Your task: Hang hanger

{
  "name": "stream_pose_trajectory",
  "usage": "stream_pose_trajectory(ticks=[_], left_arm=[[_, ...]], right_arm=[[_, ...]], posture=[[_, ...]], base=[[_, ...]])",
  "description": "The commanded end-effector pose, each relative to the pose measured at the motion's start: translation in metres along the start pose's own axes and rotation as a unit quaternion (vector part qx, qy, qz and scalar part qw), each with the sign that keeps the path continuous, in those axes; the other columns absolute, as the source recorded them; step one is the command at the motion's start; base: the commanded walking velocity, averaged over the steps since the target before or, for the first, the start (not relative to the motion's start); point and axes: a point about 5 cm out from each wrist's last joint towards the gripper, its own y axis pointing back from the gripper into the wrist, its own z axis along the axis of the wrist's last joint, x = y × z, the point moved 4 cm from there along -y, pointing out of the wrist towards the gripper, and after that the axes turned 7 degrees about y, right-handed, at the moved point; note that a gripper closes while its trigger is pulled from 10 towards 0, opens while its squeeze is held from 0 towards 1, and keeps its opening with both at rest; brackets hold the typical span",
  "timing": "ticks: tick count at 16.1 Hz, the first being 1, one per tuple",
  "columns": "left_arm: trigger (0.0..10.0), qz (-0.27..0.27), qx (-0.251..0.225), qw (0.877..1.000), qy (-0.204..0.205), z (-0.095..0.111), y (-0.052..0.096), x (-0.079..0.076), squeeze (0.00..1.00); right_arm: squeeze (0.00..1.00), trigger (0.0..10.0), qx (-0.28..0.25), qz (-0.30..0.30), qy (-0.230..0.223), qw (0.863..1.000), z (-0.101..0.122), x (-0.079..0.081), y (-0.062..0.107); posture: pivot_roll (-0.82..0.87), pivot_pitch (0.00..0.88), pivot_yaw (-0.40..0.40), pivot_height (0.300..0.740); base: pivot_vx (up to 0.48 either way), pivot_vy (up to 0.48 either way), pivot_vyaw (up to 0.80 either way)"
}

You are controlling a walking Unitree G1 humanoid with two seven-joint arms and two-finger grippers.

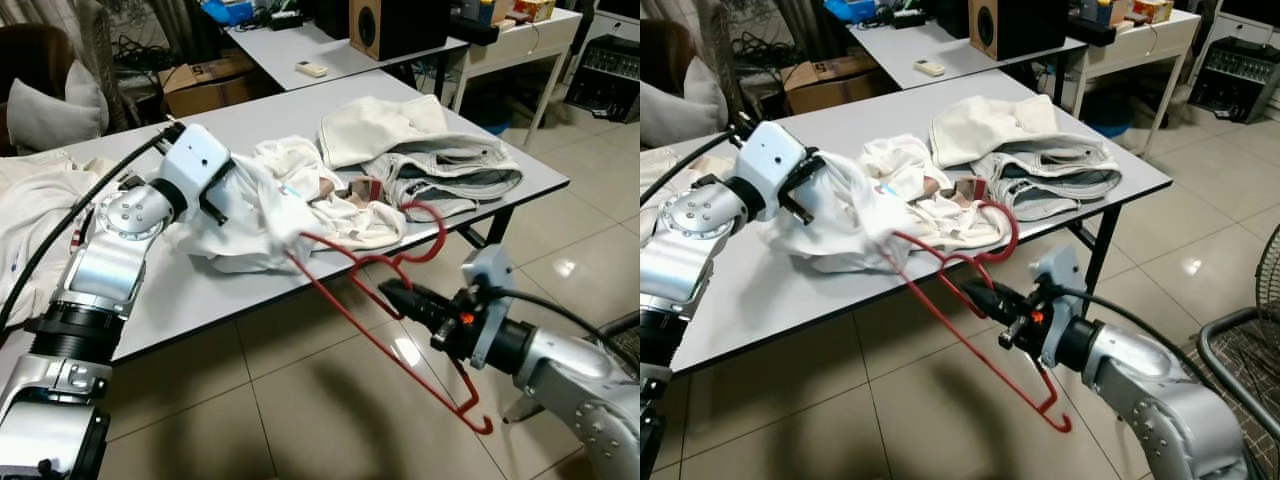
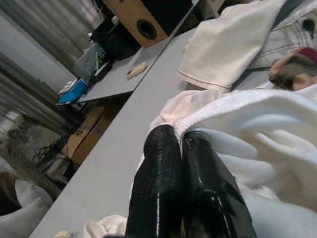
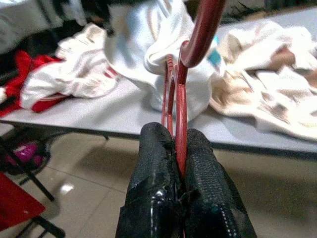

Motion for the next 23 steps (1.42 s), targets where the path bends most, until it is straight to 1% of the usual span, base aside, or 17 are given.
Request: stream_pose_trajectory(ticks=[1,2,3,4,7,10,11,12,13,14,15,16,17,18,19,20,23], left_arm=[[0.0,0.02,-0.014,1.0,-0.001,0.008,0.002,0.01,0.0],[0.0,0.022,-0.014,1.0,0.0,0.009,0.0,0.011,0.0],[0.0,0.022,-0.015,1.0,0.0,0.009,-0.001,0.011,0.0],[0.0,0.016,-0.008,1.0,-0.006,0.005,-0.002,0.007,0.0],[0.0,0.013,0.0,1.0,-0.005,0.0,-0.002,0.006,0.0],[0.0,-0.003,-0.003,1.0,-0.005,0.0,-0.001,0.004,0.0],[0.0,-0.002,0.0,1.0,-0.006,-0.002,-0.001,0.005,0.0],[0.3,-0.002,0.002,1.0,-0.006,-0.002,0.0,0.005,0.0],[8.5,0.005,0.014,1.0,-0.007,-0.008,0.002,0.007,0.0],[10.0,0.002,0.026,1.0,0.009,-0.016,0.006,0.009,0.0],[10.0,-0.004,0.022,0.999,0.025,-0.017,0.009,0.009,1.0],[10.0,-0.023,0.023,0.999,0.037,-0.016,0.012,0.005,1.0],[10.0,-0.042,0.028,0.998,0.034,-0.017,0.014,0.001,1.0],[10.0,-0.063,0.033,0.997,0.036,-0.017,0.016,-0.004,1.0],[10.0,-0.083,0.043,0.995,0.033,-0.019,0.019,-0.008,1.0],[10.0,-0.088,0.047,0.995,0.031,-0.02,0.02,-0.009,1.0],[10.0,-0.068,0.064,0.995,0.037,-0.029,0.029,-0.003,1.0]], right_arm=[[0.0,10.0,0.009,0.035,-0.001,0.999,-0.004,0.012,0.0],[0.0,10.0,0.009,0.08,-0.008,0.997,-0.007,0.028,0.003],[0.0,10.0,0.001,0.087,-0.013,0.996,-0.007,0.031,0.002],[0.0,10.0,-0.037,0.068,-0.04,0.996,0.0,0.026,0.001],[0.0,10.0,-0.047,0.08,-0.045,0.995,0.004,0.028,0.005],[0.0,10.0,-0.1,0.109,-0.078,0.986,0.015,0.028,0.006],[0.0,10.0,-0.1,0.107,-0.078,0.986,0.014,0.027,0.005],[0.0,10.0,-0.098,0.107,-0.078,0.986,0.014,0.027,0.005],[0.0,10.0,-0.087,0.084,-0.062,0.991,0.01,0.021,0.003],[0.0,10.0,-0.067,0.045,-0.04,0.996,0.005,0.011,0.002],[0.0,10.0,-0.047,-0.003,-0.017,0.999,0.0,-0.002,0.0],[0.0,10.0,-0.033,-0.046,-0.006,0.998,-0.003,-0.015,-0.001],[0.0,10.0,-0.031,-0.083,-0.004,0.996,-0.003,-0.026,-0.003],[0.0,10.0,-0.035,-0.097,-0.006,0.995,-0.002,-0.03,-0.005],[0.0,10.0,-0.043,-0.096,-0.008,0.994,0.0,-0.031,-0.009],[0.0,10.0,-0.046,-0.093,-0.006,0.995,0.001,-0.03,-0.011],[0.0,10.0,-0.084,-0.083,0.003,0.993,0.016,-0.027,-0.018]], posture=[[-0.12,0.0,0.128,0.74],[-0.12,0.0,0.138,0.74],[-0.12,0.0,0.138,0.74],[-0.12,0.0,0.142,0.74],[-0.12,0.0,0.144,0.74],[-0.1,0.0,0.142,0.74],[-0.1,0.0,0.141,0.74],[-0.1,0.0,0.141,0.74],[-0.09,0.0,0.141,0.74],[-0.09,0.0,0.144,0.74],[-0.09,0.0,0.146,0.74],[-0.09,0.0,0.146,0.74],[-0.09,0.0,0.148,0.74],[-0.09,0.0,0.147,0.74],[-0.08,0.0,0.139,0.74],[-0.08,0.0,0.139,0.74],[-0.07,0.0,0.127,0.74]], base=[[0.0,0.0,0.0],[0.0,0.0,0.0],[0.0,0.0,0.0],[0.0,0.0,0.0],[0.0,0.0,0.0],[0.0,0.0,0.0],[0.0,0.0,0.0],[0.0,0.0,0.0],[0.0,0.0,0.0],[0.0,0.0,0.0],[0.0,0.0,0.0],[0.0,0.0,0.0],[0.0,0.0,0.0],[0.0,0.0,0.0],[0.0,0.0,0.0],[0.0,0.0,0.0],[0.0,0.0,0.0]])
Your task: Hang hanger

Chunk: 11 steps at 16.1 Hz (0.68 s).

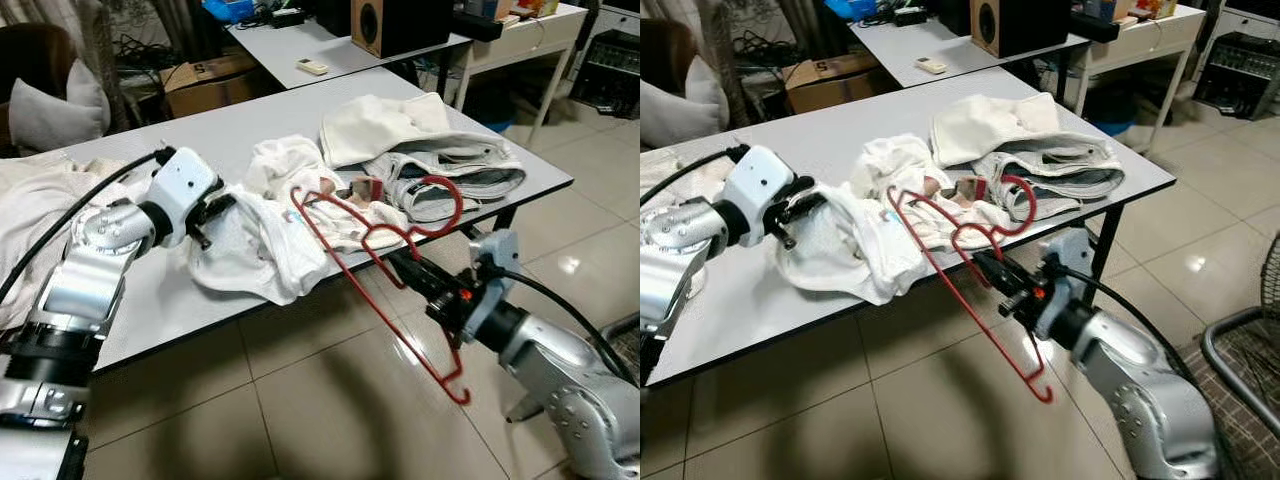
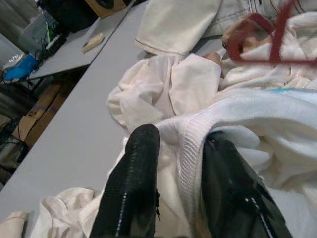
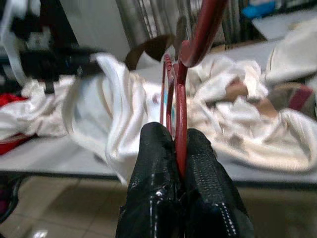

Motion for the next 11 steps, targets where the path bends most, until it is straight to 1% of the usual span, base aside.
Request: stream_pose_trajectory(ticks=[1,2,3,4,5,6,7,8,9,10,11], left_arm=[[10.0,0.019,0.005,1.0,0.006,-0.001,0.01,0.011,1.0],[10.0,0.02,0.007,1.0,0.011,-0.002,0.016,0.015,1.0],[10.0,0.014,0.009,1.0,0.01,-0.003,0.018,0.015,1.0],[10.0,-0.011,0.015,1.0,0.014,-0.006,0.023,0.012,0.61],[10.0,-0.043,0.026,0.998,0.025,-0.011,0.03,0.007,0.0],[10.0,-0.066,0.037,0.996,0.044,-0.015,0.037,0.005,0.0],[10.0,-0.076,0.041,0.994,0.067,-0.017,0.04,0.003,0.0],[10.0,-0.102,0.058,0.987,0.113,-0.025,0.048,-0.004,0.0],[10.0,-0.115,0.068,0.984,0.121,-0.03,0.051,-0.009,0.0],[10.0,-0.122,0.081,0.982,0.118,-0.037,0.054,-0.013,0.0],[10.0,-0.108,0.107,0.982,0.109,-0.05,0.058,-0.015,0.0]], right_arm=[[0.0,10.0,-0.015,-0.001,0.006,1.0,0.006,0.0,-0.003],[0.0,10.0,-0.021,-0.003,0.006,1.0,0.008,0.0,-0.004],[0.0,10.0,-0.023,-0.002,0.006,1.0,0.009,0.0,-0.005],[0.0,10.0,-0.027,-0.002,0.005,1.0,0.01,0.001,-0.006],[0.0,10.0,-0.029,-0.001,0.005,1.0,0.01,0.001,-0.006],[0.0,10.0,-0.031,-0.001,0.005,1.0,0.01,0.001,-0.007],[0.0,10.0,-0.032,0.0,0.005,0.999,0.01,0.002,-0.007],[0.0,10.0,-0.034,0.001,0.004,0.999,0.01,0.002,-0.007],[0.0,10.0,-0.034,0.001,0.004,0.999,0.01,0.002,-0.007],[0.0,10.0,-0.034,0.001,0.004,0.999,0.01,0.002,-0.007],[0.0,10.0,-0.035,0.003,0.003,0.999,0.01,0.002,-0.008]], posture=[[-0.07,0.0,0.132,0.74],[-0.06,0.0,0.136,0.74],[-0.06,0.0,0.137,0.74],[-0.06,0.0,0.139,0.74],[-0.05,0.0,0.142,0.74],[-0.05,0.0,0.142,0.74],[-0.05,0.0,0.142,0.74],[-0.04,0.0,0.143,0.74],[-0.04,0.0,0.144,0.74],[-0.04,0.0,0.145,0.74],[-0.04,0.0,0.144,0.74]], base=[[0.0,0.0,0.0],[0.0,0.0,0.0],[0.0,0.0,0.0],[0.0,0.0,0.0],[0.0,0.0,0.0],[0.0,0.0,0.0],[0.0,0.0,0.0],[0.0,0.0,0.0],[0.0,0.0,0.0],[0.0,0.0,0.0],[0.0,0.0,0.0]])
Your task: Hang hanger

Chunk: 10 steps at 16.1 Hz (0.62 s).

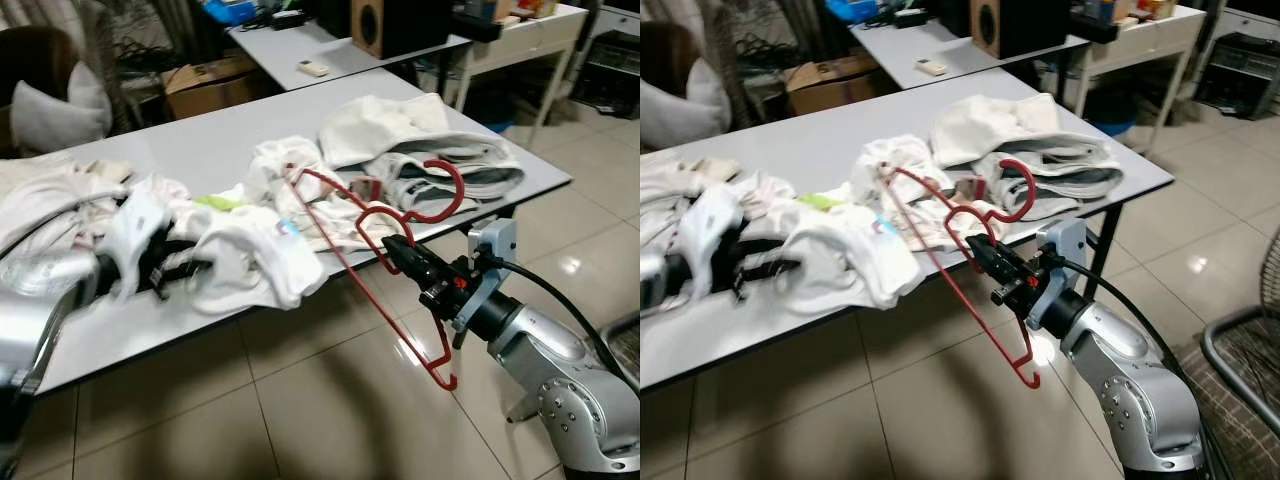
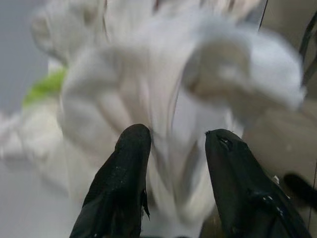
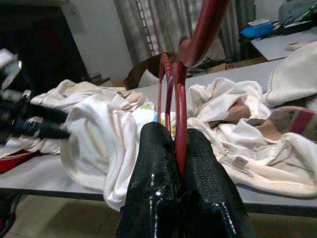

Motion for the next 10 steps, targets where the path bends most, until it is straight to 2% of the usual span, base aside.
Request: stream_pose_trajectory(ticks=[1,2,5,6,7,8,10], left_arm=[[10.0,0.023,0.015,1.0,-0.012,-0.003,0.002,0.005,0.0],[10.0,0.054,0.03,0.998,-0.018,-0.009,0.001,0.011,0.0],[10.0,0.074,0.038,0.997,-0.004,-0.013,0.001,0.014,0.0],[2.9,0.077,0.031,0.997,-0.004,-0.011,0.002,0.014,0.0],[2.9,0.077,0.028,0.997,-0.005,-0.01,0.002,0.014,0.0],[0.0,0.075,0.019,0.997,0.0,-0.008,0.0,0.014,0.0],[0.0,0.077,0.017,0.997,0.003,-0.008,-0.004,0.013,0.0]], right_arm=[[0.0,10.0,-0.009,0.006,0.004,1.0,0.004,0.002,-0.003],[0.0,10.0,-0.01,0.008,0.003,1.0,0.004,0.002,-0.003],[0.0,10.0,-0.01,0.012,0.005,1.0,0.004,0.003,-0.004],[0.0,10.0,-0.011,0.016,0.006,1.0,0.005,0.004,-0.003],[0.0,10.0,-0.011,0.018,0.007,1.0,0.005,0.005,-0.003],[0.0,10.0,-0.008,0.025,0.008,1.0,0.004,0.006,-0.001],[0.0,10.0,-0.006,0.032,0.011,0.999,0.004,0.008,0.001]], posture=[[-0.04,0.0,0.144,0.74],[-0.03,0.0,0.141,0.74],[-0.03,0.0,0.141,0.74],[-0.04,0.0,0.142,0.74],[-0.04,0.0,0.142,0.74],[-0.04,0.0,0.143,0.74],[-0.04,0.0,0.143,0.74]], base=[[0.0,0.0,0.0],[0.0,0.0,0.0],[0.0,0.0,0.0],[0.0,0.0,0.0],[0.0,0.0,0.0],[0.0,0.0,0.0],[0.0,0.0,0.0]])
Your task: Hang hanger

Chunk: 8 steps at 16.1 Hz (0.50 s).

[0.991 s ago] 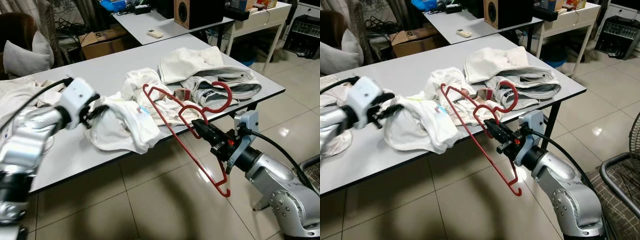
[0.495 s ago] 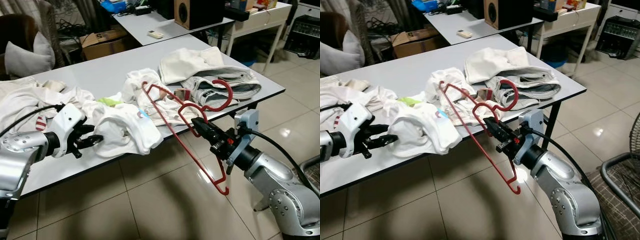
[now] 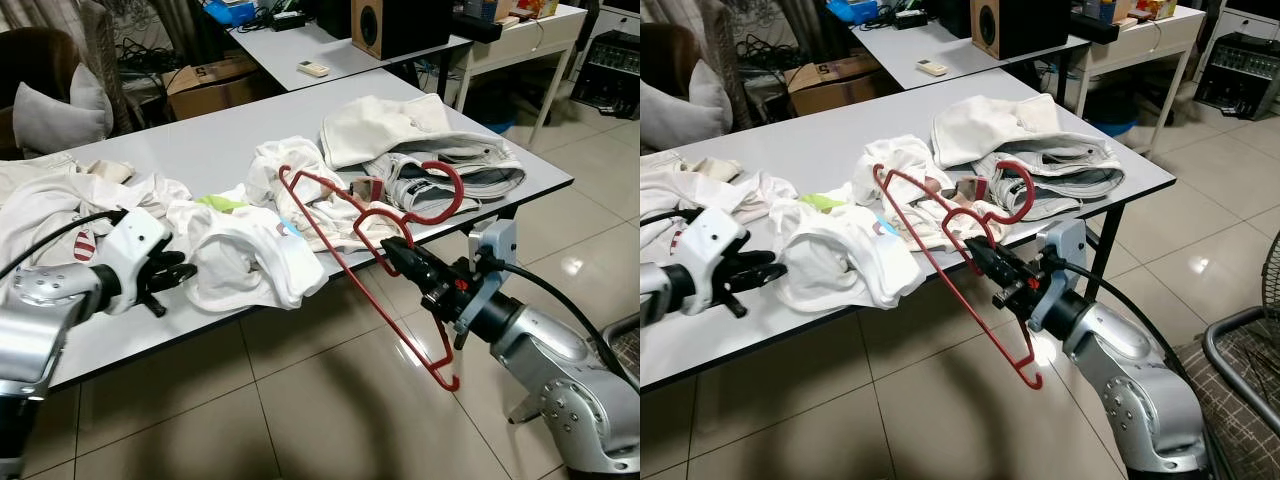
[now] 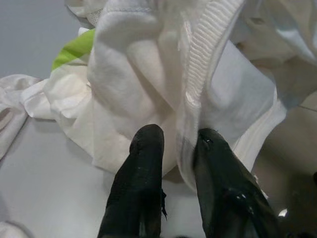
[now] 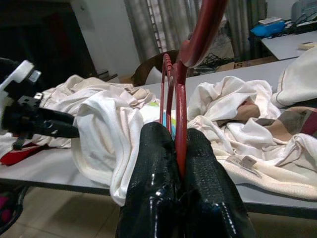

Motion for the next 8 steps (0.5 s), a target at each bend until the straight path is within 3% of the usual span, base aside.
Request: stream_pose_trajectory(ticks=[1,5,8], left_arm=[[0.0,0.011,-0.002,1.0,0.003,0.001,0.0,0.004,0.0],[0.0,0.007,-0.007,1.0,0.009,0.002,-0.007,-0.001,0.0],[0.0,0.027,-0.037,0.999,-0.002,0.019,-0.008,0.006,0.0]], right_arm=[[0.0,10.0,-0.009,0.016,0.008,1.0,0.005,0.006,-0.001],[0.0,10.0,-0.004,0.038,0.017,0.999,0.008,0.011,0.008],[0.0,10.0,0.023,0.099,0.021,0.995,0.006,0.026,0.028]], posture=[[-0.04,0.0,0.149,0.74],[-0.04,0.0,0.149,0.74],[-0.06,0.0,0.151,0.74]], base=[[0.0,0.0,0.0],[0.0,0.0,0.0],[0.0,0.0,0.0]])
